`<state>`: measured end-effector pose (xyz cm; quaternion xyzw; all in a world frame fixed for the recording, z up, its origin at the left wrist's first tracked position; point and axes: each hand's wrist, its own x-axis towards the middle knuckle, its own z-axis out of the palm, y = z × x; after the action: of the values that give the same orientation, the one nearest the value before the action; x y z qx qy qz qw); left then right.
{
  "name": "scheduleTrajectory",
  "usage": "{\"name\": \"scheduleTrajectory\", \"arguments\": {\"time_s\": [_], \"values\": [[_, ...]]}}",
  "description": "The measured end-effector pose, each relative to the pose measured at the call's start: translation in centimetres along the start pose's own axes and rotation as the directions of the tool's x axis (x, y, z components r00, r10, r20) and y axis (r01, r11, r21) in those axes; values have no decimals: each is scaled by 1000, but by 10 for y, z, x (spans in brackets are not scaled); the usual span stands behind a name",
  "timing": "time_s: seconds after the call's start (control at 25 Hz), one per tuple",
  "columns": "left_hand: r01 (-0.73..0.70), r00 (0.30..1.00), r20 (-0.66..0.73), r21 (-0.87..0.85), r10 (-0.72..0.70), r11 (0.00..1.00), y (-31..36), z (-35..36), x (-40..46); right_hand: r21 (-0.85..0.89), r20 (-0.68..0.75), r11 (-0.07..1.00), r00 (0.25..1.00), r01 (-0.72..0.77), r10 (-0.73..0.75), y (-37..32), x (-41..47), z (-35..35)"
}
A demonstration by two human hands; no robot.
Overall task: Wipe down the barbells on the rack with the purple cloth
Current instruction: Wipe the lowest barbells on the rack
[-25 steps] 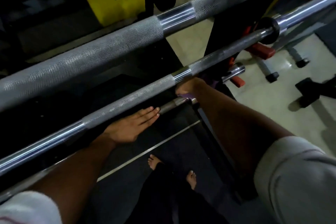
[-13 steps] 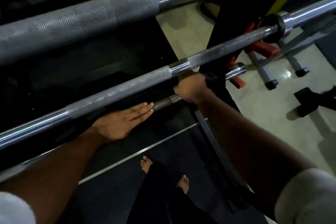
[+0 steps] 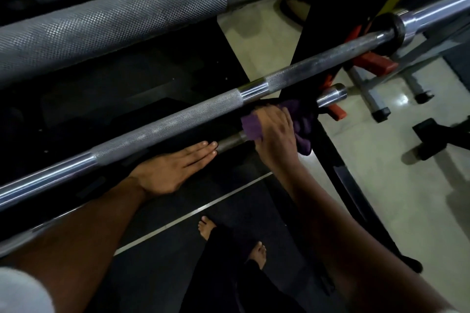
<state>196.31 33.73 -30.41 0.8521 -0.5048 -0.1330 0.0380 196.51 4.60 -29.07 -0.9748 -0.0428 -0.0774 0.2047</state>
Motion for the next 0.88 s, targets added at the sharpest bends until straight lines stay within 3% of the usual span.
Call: {"name": "scheduleTrajectory", "arguments": {"time_s": [0.12,0.2,0.28,0.32,0.4,0.44,0.52,0.64,0.76,0.88], "values": [[-15,1000,0,-3,15,1000,1,-1,3,384,-62,919,991,-88,121,1,-45,4],[-10,1000,6,5,10,1000,1,1,3,672,24,685,932,-282,361,-12,-69,-3],[-11,1000,2,29,11,1000,2,2,3,884,205,215,758,-415,619,-22,-84,-2],[-18,1000,-5,51,18,999,2,2,2,920,318,-56,658,-387,682,-24,-86,1],[-14,1000,-26,89,17,996,1,5,1,835,542,-489,527,-253,654,-22,-72,5],[-14,999,-35,100,18,995,1,5,2,773,603,-612,494,-169,626,-18,-56,9],[-24,998,-48,116,30,993,1,5,5,702,653,-710,444,-52,613,-9,-19,19],[-10,999,-34,145,15,989,3,1,3,656,687,-753,449,-45,572,-5,14,40],[30,1000,-8,127,-29,991,4,1,4,651,701,-738,514,-177,495,3,17,51],[35,999,7,140,-37,990,4,2,3,693,701,-632,528,-346,479,6,6,34]]}}
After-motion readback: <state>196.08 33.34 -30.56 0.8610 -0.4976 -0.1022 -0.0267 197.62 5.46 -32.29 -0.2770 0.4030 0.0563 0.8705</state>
